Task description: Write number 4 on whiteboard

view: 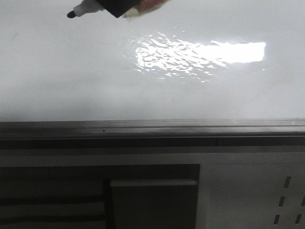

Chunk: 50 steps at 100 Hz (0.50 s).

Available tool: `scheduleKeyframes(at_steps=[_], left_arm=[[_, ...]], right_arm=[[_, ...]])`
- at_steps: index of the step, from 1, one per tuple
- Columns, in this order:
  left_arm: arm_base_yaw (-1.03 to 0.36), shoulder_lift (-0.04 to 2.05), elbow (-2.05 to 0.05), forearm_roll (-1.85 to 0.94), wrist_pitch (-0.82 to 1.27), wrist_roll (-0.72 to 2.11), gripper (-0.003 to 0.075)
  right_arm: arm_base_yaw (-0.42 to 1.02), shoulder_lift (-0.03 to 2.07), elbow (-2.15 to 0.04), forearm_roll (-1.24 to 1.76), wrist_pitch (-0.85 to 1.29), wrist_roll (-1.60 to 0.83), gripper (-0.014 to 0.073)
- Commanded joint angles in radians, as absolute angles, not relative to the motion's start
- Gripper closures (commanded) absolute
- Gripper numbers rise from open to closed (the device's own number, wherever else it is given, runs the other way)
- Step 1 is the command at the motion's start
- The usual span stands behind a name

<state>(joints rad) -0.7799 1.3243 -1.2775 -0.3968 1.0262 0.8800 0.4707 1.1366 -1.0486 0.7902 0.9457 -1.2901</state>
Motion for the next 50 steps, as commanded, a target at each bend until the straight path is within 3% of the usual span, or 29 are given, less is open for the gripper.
scheduleKeyframes(at_steps=[1,21,50], left_arm=[[-0.788,1.3,-1.313,-0.433,0.989,0.886,0.0741],[-0.788,1.3,-1.313,-0.432,0.989,0.904,0.0741],[-0.788,1.3,-1.313,-0.427,0.989,0.906,0.0741]], right_arm=[[0.478,1.145,-1.081,0.818,0.898,-1.303,0.0198],[0.478,1.154,-1.088,0.825,0.878,-1.303,0.0207],[0.478,1.154,-1.103,0.832,0.887,-1.303,0.0422]])
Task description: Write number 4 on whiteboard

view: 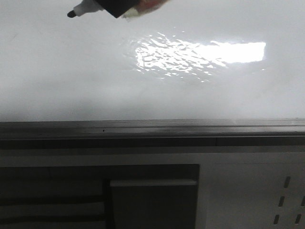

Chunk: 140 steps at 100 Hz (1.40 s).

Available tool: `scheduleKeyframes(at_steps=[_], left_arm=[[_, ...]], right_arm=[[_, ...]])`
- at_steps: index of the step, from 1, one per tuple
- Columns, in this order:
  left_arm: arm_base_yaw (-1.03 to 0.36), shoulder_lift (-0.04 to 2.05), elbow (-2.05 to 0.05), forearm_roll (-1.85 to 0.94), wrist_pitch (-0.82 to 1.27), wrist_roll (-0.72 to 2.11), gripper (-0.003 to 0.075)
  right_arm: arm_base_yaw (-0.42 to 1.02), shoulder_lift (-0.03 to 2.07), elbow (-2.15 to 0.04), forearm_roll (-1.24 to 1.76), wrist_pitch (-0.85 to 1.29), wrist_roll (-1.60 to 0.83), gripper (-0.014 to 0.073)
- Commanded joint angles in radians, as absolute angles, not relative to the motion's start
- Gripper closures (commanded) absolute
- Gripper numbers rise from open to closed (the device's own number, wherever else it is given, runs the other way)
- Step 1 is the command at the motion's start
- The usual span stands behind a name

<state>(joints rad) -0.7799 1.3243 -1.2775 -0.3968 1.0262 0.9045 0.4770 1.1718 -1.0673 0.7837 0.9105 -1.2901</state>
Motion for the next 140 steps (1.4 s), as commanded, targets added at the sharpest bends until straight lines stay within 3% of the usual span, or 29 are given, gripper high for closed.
scheduleKeyframes(at_steps=[1,31,43,53,65,72,96,114,140], left_arm=[[-0.788,1.3,-1.313,-0.427,0.989,0.906,0.0741],[-0.788,1.3,-1.313,-0.427,0.989,0.906,0.074],[-0.788,1.3,-1.313,-0.427,0.989,0.906,0.0715],[-0.788,1.3,-1.313,-0.425,0.979,0.906,0.058],[-0.779,1.295,-1.314,-0.418,0.941,0.894,0.0339],[-0.754,1.284,-1.314,-0.417,0.916,0.851,0.0278],[-0.613,1.163,-1.293,-0.451,0.904,0.765,0.0281],[-0.465,1.017,-1.123,-0.556,0.871,0.755,0.0281],[-0.308,0.828,-0.848,-0.729,0.71,0.737,0.0281]], right_arm=[[0.478,1.154,-1.103,0.832,0.887,-1.303,0.0426],[0.478,1.154,-1.103,0.832,0.9,-1.303,0.0619],[0.478,1.154,-1.103,0.832,0.903,-1.303,0.0648],[0.478,1.154,-1.103,0.832,0.903,-1.303,0.0648],[0.478,1.152,-1.103,0.832,0.891,-1.287,0.0647],[0.478,1.147,-1.108,0.8,0.876,-1.239,0.0641],[0.478,1.065,-1.132,0.483,0.876,-0.936,0.0639],[0.444,0.941,-1.029,0.236,0.798,-0.465,0.0639],[0.429,0.824,-0.876,0.239,0.735,-0.426,0.064]])
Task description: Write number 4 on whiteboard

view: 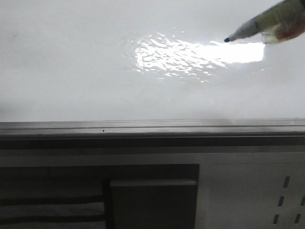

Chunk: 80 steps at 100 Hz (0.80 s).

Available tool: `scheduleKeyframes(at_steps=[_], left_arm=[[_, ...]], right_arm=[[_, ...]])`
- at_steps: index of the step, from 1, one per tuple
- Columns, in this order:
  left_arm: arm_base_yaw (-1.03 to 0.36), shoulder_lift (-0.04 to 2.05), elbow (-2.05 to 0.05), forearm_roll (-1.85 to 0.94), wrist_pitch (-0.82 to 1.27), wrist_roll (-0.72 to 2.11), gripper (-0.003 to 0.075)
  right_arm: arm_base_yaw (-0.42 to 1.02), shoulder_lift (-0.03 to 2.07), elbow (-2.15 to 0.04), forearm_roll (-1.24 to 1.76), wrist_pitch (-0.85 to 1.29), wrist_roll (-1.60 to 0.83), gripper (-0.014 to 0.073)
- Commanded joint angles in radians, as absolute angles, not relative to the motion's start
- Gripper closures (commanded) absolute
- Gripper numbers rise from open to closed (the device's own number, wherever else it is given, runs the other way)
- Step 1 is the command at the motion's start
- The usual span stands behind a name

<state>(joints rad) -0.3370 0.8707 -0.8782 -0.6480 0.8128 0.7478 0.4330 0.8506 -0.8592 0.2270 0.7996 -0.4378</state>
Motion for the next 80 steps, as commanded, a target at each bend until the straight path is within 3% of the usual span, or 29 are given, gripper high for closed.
scheduleKeyframes(at_steps=[1,22,45,62,80], left_arm=[[-0.309,0.824,-0.84,-0.729,0.707,0.737,0.0282],[-0.301,0.819,-0.81,-0.729,0.691,0.737,0.0281],[-0.301,0.819,-0.81,-0.729,0.683,0.738,0.0282],[-0.301,0.819,-0.81,-0.729,0.669,0.738,0.0282],[-0.301,0.819,-0.81,-0.729,0.64,0.738,0.0282]], right_arm=[[0.429,0.822,-0.876,0.244,0.738,-0.426,0.064],[0.429,0.852,-0.918,0.325,0.72,-0.383,0.064],[0.427,1.055,-1.187,0.318,0.984,-0.36,0.064],[0.5,1.076,-1.086,0.387,0.66,-0.36,0.064],[0.517,1.167,-1.054,0.387,0.565,-0.36,0.064]])
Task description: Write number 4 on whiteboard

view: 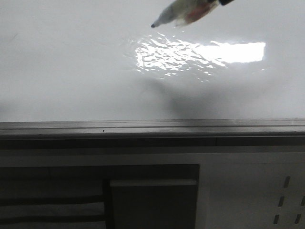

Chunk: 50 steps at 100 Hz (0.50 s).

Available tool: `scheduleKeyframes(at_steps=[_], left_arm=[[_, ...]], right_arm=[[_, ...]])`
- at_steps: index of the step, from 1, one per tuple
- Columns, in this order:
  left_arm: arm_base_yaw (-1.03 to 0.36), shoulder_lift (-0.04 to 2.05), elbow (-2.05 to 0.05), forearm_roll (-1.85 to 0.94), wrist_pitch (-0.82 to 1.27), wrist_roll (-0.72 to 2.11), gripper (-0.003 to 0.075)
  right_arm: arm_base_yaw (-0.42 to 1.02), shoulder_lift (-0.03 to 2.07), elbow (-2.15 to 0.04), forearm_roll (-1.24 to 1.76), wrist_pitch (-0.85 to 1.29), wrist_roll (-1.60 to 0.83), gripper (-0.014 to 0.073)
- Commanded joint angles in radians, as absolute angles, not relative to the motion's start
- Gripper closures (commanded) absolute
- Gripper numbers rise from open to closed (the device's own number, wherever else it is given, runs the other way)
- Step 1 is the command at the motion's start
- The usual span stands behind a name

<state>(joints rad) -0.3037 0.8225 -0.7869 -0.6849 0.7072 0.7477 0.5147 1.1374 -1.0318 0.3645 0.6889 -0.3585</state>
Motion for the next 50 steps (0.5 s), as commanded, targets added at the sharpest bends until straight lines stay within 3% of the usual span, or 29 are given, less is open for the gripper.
scheduleKeyframes(at_steps=[1,24,50], left_arm=[[-0.301,0.819,-0.81,-0.729,0.638,0.738,0.0282],[-0.301,0.819,-0.81,-0.729,0.616,0.738,0.0282],[-0.301,0.819,-0.81,-0.725,0.579,0.738,0.0282]], right_arm=[[0.517,1.17,-1.054,0.387,0.554,-0.36,0.064],[0.515,1.29,-1.054,0.387,0.466,-0.36,0.064],[0.491,1.334,-1.054,0.375,0.575,-0.333,0.064]])
